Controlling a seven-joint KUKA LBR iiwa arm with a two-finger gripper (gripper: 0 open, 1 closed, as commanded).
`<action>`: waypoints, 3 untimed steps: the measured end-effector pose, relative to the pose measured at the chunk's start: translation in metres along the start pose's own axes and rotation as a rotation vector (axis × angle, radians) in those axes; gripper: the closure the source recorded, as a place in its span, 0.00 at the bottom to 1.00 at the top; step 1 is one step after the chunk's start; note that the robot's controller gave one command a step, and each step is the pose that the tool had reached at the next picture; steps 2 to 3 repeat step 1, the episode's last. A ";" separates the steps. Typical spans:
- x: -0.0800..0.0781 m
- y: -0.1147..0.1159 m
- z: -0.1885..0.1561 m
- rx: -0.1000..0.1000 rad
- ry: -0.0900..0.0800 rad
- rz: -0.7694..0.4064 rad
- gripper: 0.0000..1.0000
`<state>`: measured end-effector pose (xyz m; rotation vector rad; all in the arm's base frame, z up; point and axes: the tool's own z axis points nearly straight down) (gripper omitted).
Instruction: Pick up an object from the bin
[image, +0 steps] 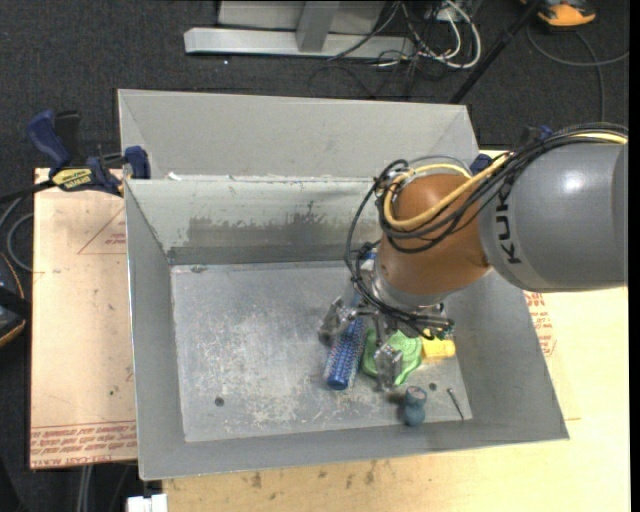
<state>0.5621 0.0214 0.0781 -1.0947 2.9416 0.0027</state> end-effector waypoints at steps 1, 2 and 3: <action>-0.002 0.000 -0.001 0.002 -0.006 0.000 1.00; -0.002 0.000 -0.001 0.002 -0.006 0.000 1.00; -0.002 0.000 -0.001 0.002 -0.006 0.000 1.00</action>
Offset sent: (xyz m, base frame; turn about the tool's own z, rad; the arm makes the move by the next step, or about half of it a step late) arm 0.0000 0.0000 0.0000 0.0000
